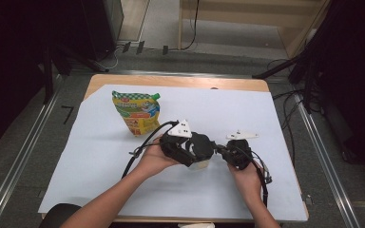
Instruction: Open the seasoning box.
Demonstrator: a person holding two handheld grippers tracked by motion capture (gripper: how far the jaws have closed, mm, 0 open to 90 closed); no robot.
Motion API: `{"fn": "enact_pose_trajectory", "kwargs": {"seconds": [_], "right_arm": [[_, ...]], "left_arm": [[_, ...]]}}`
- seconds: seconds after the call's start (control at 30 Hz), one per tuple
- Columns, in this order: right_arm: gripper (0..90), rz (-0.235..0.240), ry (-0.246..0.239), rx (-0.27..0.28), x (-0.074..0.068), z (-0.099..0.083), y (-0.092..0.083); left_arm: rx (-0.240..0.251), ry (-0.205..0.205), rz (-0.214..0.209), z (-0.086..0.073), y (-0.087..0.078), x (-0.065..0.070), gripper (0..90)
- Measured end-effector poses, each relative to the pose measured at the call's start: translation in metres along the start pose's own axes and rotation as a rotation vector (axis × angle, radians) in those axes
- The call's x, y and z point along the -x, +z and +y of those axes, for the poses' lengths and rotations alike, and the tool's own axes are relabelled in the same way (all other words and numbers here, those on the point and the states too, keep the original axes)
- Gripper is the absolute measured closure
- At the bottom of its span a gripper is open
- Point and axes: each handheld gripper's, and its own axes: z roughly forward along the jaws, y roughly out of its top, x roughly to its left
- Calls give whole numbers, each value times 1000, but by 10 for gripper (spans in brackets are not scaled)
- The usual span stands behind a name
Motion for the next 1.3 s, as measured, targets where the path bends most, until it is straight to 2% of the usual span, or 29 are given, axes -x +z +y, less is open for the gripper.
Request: {"fn": "enact_pose_trajectory", "kwargs": {"seconds": [0.03, 0.07, 0.13, 0.17, 0.2, 0.33, 0.43, 0.5, 0.53, 0.6, 0.77, 0.87, 0.93, 1.07, 1.13, 1.3], "right_arm": [[900, -4, -2, 0, -1, 0, 0], [900, -1, -4, -1, -1, 0, 0], [900, 0, -6, 1, -2, 0, 0], [900, 1, -9, 0, -2, 0, 0], [900, 1, -9, 0, -2, 0, 0], [900, 3, -7, 2, -2, 0, 0], [900, 5, -6, 2, -3, 0, -1], [900, 4, -6, 3, -3, 0, -2], [900, 6, -8, 5, -3, 0, -3], [900, 8, -8, 11, -3, 0, -4], [900, 12, -9, 8, -4, 0, -5], [900, 14, -2, 8, -5, -1, -7], [900, 14, -3, 9, -5, -1, -7], [900, 14, -7, 10, -5, -2, -8], [900, 18, -3, 13, -5, -2, -9], [900, 20, 2, 12, -5, -3, -10]], "left_arm": [[26, -16, -47, 0, -1, -1, 321], [16, -14, -45, 2, -2, 0, 378], [5, -2, -40, 3, -1, 2, 378], [-16, 5, -36, 5, -2, 3, 400], [-16, 5, -36, 5, -2, 3, 416], [-52, -12, -51, 10, -3, 6, 481], [-65, -39, -90, 12, -3, 5, 530], [-69, -46, -99, 12, -3, 5, 546], [-82, -52, -113, 13, -3, 5, 584], [-89, -56, -112, 15, -3, 6, 596], [-92, -46, -116, 16, -4, 7, 632], [-72, -46, -146, 19, -6, 8, 679], [-68, -44, -152, 20, -7, 8, 690], [-74, -42, -173, 25, -7, 8, 769], [-80, -53, -187, 27, -7, 7, 828], [-93, -76, -211, 31, -4, 4, 832]]}}
